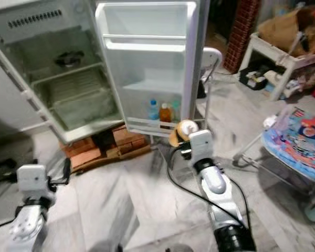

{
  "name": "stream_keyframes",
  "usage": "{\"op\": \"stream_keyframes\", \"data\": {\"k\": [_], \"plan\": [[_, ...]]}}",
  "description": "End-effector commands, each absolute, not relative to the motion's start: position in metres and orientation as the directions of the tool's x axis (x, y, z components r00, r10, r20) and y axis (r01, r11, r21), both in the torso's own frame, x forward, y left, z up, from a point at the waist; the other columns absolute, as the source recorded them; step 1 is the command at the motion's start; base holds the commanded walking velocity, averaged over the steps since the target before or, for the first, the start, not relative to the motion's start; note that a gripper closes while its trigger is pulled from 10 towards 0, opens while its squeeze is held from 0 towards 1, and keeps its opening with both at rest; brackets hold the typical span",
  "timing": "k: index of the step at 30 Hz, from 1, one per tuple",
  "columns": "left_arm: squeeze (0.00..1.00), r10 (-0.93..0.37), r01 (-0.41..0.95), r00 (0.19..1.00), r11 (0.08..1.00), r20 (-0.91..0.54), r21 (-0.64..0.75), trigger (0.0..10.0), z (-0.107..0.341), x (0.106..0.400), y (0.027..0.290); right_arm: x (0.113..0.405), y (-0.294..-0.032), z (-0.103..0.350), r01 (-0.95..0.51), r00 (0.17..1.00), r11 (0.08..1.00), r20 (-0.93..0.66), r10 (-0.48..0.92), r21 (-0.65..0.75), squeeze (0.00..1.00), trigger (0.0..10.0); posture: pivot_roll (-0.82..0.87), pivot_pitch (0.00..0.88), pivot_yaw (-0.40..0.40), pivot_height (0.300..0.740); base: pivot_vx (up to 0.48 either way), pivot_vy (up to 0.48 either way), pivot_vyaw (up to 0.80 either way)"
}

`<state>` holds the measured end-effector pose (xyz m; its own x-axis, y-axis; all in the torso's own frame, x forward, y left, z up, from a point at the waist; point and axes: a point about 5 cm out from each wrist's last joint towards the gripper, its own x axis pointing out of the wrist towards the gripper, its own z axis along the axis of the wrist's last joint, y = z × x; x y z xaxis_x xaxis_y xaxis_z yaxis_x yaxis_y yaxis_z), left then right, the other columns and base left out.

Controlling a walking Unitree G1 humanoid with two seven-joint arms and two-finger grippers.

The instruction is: Restocking fridge

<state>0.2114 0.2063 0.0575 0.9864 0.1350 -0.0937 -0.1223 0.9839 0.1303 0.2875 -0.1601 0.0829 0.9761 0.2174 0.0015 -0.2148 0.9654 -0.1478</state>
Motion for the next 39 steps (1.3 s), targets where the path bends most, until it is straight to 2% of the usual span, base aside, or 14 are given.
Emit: {"op": "stream_keyframes", "data": {"k": [1, 8, 16, 32, 39], "plan": [[0.00, 0.160, -0.145, 0.983, 0.977, -0.085, 0.158, 10.0, 0.0617, 0.2123, 0.2140, 0.2935, -0.1497, 0.0937, -0.245, 0.966, 0.960, 0.044, 0.253, -0.135, 0.00, 10.0, 0.02, 0.096, -0.006, 0.740, 0.431, 0.000, 0.00], [0.00, 0.162, -0.148, 0.983, 0.977, -0.085, 0.154, 10.0, 0.0611, 0.2132, 0.2135, 0.2957, -0.1477, 0.0970, -0.282, 0.955, 0.947, 0.051, 0.293, -0.154, 0.00, 10.0, 0.01, 0.094, -0.007, 0.740, 0.429, 0.000, 0.33], [0.00, 0.160, -0.146, 0.982, 0.979, -0.096, 0.140, 10.0, 0.0600, 0.2132, 0.2129, 0.2957, -0.1489, 0.0940, -0.279, 0.958, 0.950, 0.034, 0.286, -0.143, 0.00, 10.0, 0.01, 0.092, -0.004, 0.740, 0.315, 0.348, 0.06], [0.00, 0.153, -0.137, 0.984, 0.977, -0.094, 0.163, 10.0, 0.0602, 0.2168, 0.2118, 0.3003, -0.1434, 0.0946, -0.311, 0.948, 0.940, 0.030, 0.318, -0.142, 0.00, 10.0, 0.02, 0.090, -0.006, 0.740, 0.000, 0.427, 0.00], [0.00, 0.143, -0.128, 0.986, 0.978, -0.082, 0.166, 10.0, 0.0617, 0.2180, 0.2102, 0.3013, -0.1431, 0.0965, -0.321, 0.943, 0.932, 0.039, 0.332, -0.167, 0.00, 10.0, 0.02, 0.088, -0.008, 0.740, 0.000, 0.000, 0.00]]}}
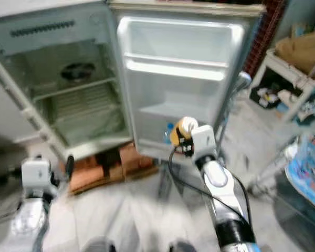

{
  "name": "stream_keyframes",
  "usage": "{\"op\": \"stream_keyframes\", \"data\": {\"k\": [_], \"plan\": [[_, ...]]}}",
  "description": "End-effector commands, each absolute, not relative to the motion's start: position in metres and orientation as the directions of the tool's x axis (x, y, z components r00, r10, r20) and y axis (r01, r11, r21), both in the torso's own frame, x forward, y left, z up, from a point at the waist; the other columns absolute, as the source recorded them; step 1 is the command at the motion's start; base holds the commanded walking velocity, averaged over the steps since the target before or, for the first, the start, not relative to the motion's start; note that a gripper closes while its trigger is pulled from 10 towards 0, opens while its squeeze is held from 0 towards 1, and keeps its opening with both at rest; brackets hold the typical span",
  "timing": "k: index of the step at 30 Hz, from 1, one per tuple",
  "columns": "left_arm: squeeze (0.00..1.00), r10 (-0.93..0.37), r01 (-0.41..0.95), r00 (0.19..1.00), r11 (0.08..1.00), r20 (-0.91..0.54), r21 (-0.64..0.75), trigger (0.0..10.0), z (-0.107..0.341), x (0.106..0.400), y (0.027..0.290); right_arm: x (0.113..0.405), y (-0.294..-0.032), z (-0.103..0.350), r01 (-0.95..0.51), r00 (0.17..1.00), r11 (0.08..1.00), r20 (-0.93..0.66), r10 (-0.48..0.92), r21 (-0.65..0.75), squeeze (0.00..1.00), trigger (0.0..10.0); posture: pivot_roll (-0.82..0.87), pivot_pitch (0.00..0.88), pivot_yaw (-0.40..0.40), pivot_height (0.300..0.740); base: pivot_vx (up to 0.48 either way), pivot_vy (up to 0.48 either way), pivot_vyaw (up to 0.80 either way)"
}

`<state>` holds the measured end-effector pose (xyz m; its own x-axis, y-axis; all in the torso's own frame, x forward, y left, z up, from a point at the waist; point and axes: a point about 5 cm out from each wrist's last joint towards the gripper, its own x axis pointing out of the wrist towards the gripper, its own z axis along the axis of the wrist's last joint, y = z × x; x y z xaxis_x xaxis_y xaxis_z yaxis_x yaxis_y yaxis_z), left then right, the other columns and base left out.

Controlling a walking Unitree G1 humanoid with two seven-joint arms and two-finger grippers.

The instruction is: Restocking fridge

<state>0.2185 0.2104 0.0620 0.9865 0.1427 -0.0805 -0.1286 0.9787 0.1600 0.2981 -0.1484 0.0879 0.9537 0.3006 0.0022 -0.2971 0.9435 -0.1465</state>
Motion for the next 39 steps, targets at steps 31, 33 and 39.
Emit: {"op": "stream_keyframes", "data": {"k": [31, 33, 39], "plan": [[0.00, 0.123, -0.109, 0.989, 0.981, -0.080, 0.160, 10.0, 0.060, 0.218, 0.206, 0.303, -0.144, 0.095, -0.316, 0.945, 0.933, 0.029, 0.326, -0.174, 0.00, 10.0, 0.01, 0.091, -0.017, 0.740, 0.303, 0.000, 0.13], [0.00, 0.128, -0.114, 0.988, 0.980, -0.081, 0.161, 10.0, 0.060, 0.217, 0.207, 0.304, -0.144, 0.094, -0.318, 0.944, 0.932, 0.026, 0.328, -0.175, 0.00, 10.0, 0.01, 0.093, -0.017, 0.740, 0.000, 0.000, 0.00], [0.00, 0.148, -0.128, 0.984, 0.976, -0.103, 0.178, 10.0, 0.056, 0.208, 0.214, 0.304, -0.143, 0.092, -0.332, 0.941, 0.927, 0.011, 0.339, -0.174, 0.00, 10.0, 0.02, 0.094, -0.023, 0.740, 0.000, 0.000, 0.00]]}}
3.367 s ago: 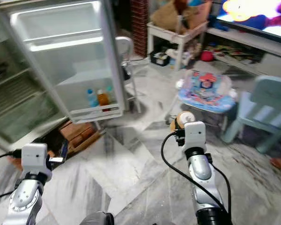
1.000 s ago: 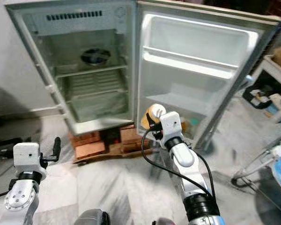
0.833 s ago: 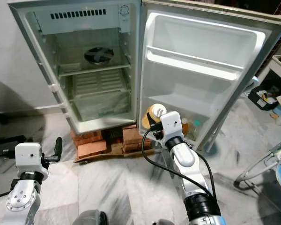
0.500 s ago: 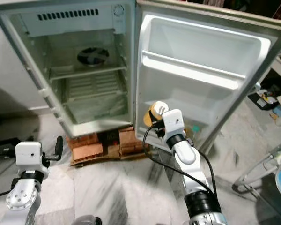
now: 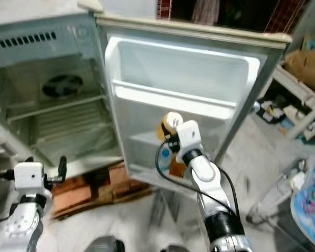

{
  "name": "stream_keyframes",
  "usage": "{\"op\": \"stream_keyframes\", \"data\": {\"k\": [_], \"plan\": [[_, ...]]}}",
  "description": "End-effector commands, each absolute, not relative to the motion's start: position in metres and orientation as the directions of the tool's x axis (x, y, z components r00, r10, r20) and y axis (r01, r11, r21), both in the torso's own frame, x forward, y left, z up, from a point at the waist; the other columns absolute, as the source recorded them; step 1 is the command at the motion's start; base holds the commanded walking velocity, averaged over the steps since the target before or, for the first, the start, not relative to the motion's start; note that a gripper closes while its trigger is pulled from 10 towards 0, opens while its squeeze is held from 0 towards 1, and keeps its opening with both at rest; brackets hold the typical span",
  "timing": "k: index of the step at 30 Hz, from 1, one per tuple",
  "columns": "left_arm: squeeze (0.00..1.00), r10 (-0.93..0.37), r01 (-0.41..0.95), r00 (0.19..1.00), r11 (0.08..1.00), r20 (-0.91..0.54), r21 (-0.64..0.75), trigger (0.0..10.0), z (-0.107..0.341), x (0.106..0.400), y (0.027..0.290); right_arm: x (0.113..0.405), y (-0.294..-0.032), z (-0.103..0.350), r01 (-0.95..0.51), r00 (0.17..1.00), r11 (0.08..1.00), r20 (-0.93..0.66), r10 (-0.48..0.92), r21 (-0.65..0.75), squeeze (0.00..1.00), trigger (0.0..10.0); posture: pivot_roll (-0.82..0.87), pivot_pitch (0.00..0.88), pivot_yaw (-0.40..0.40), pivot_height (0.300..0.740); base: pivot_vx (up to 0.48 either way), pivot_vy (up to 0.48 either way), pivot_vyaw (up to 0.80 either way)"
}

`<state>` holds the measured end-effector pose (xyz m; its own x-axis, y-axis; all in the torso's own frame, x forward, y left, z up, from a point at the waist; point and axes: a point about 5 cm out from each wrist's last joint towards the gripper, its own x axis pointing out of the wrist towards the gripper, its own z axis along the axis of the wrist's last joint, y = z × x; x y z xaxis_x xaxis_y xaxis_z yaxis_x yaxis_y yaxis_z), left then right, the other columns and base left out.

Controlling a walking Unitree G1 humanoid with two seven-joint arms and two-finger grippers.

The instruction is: Restocking fridge

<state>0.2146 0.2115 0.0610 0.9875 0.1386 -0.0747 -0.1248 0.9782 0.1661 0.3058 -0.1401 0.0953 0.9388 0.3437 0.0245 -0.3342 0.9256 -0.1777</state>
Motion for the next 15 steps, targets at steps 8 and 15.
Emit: {"op": "stream_keyframes", "data": {"k": [8, 15], "plan": [[0.00, 0.126, -0.100, 0.979, 0.983, -0.163, 0.157, 10.0, 0.049, 0.193, 0.221, 0.300, -0.132, 0.090, -0.405, 0.911, 0.899, 0.010, 0.412, -0.168, 0.00, 10.0, 0.03, 0.096, -0.023, 0.740, 0.000, 0.000, 0.50], [0.00, 0.127, -0.111, 0.986, 0.983, -0.110, 0.145, 10.0, 0.064, 0.202, 0.217, 0.305, -0.130, 0.088, -0.399, 0.915, 0.904, -0.009, 0.403, -0.156, 0.00, 10.0, 0.07, 0.095, -0.046, 0.740, 0.000, 0.000, 0.38]]}}
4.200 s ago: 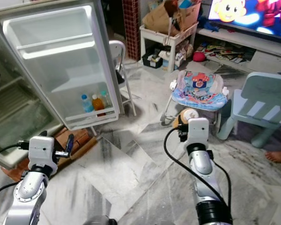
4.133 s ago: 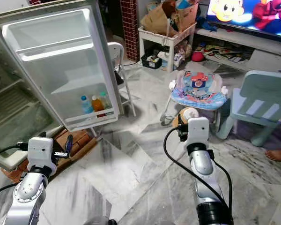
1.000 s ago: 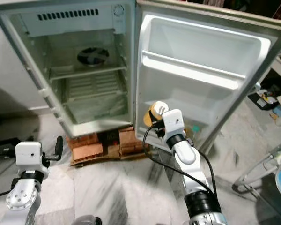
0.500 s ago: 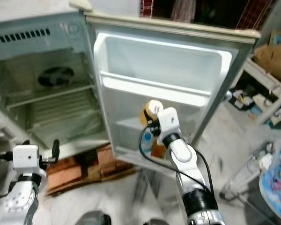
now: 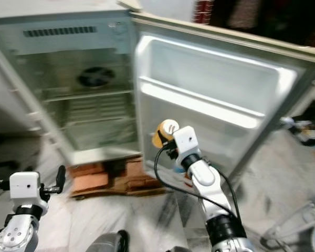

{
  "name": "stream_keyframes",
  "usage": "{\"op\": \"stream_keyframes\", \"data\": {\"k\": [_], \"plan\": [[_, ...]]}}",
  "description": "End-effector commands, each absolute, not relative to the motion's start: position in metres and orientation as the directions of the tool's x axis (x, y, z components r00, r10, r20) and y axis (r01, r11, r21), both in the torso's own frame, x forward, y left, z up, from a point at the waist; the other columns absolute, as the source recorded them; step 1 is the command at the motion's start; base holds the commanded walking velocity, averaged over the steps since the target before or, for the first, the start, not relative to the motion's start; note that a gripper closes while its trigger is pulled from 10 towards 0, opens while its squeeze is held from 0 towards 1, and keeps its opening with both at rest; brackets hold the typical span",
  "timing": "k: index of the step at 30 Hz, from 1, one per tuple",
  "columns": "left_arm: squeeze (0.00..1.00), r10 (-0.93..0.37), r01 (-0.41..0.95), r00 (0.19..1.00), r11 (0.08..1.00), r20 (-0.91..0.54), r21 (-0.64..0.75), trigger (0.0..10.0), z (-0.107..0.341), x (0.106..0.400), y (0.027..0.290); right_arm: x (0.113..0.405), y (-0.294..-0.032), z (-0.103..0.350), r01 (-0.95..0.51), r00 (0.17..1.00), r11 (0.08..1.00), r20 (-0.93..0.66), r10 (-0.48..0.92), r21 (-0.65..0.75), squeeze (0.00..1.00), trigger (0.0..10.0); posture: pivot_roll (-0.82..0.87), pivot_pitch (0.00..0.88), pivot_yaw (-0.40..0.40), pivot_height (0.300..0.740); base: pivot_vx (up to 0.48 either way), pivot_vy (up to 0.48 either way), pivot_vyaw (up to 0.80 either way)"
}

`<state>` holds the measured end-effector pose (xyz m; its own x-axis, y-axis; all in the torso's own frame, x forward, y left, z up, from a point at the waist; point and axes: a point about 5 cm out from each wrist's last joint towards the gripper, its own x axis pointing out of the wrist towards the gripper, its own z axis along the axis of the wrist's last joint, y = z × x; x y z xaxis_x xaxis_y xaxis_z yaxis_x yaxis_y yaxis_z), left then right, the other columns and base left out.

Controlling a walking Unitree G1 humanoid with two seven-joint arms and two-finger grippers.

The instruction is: Restocking fridge

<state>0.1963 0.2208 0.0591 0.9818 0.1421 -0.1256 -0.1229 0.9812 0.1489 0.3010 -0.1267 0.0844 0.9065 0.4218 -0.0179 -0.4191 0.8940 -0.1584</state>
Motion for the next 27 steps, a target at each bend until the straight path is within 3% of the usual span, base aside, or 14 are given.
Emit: {"op": "stream_keyframes", "data": {"k": [1, 15, 23, 27], "plan": [[0.00, 0.124, -0.109, 0.987, 0.983, -0.099, 0.148, 10.0, 0.067, 0.204, 0.217, 0.306, -0.129, 0.088, -0.399, 0.915, 0.904, -0.009, 0.403, -0.154, 0.00, 10.0, 0.07, 0.093, -0.059, 0.740, 0.000, 0.000, 0.00], [0.00, 0.177, -0.161, 0.982, 0.968, -0.071, 0.192, 10.0, 0.069, 0.203, 0.216, 0.314, -0.129, 0.085, -0.401, 0.915, 0.899, -0.029, 0.402, -0.173, 0.00, 10.0, 0.14, 0.074, -0.143, 0.740, 0.000, 0.000, 0.00], [0.00, 0.164, -0.144, 0.980, 0.975, -0.109, 0.171, 10.0, 0.063, 0.198, 0.211, 0.318, -0.121, 0.085, -0.381, 0.924, 0.916, -0.014, 0.382, -0.128, 0.00, 10.0, 0.13, 0.082, -0.062, 0.740, 0.000, 0.000, 0.00], [0.00, 0.089, -0.061, 0.987, 0.979, -0.138, 0.195, 10.0, 0.061, 0.200, 0.208, 0.311, -0.122, 0.079, -0.359, 0.933, 0.930, -0.011, 0.359, -0.075, 0.00, 10.0, 0.10, 0.097, -0.028, 0.740, 0.000, 0.000, 0.00]]}}
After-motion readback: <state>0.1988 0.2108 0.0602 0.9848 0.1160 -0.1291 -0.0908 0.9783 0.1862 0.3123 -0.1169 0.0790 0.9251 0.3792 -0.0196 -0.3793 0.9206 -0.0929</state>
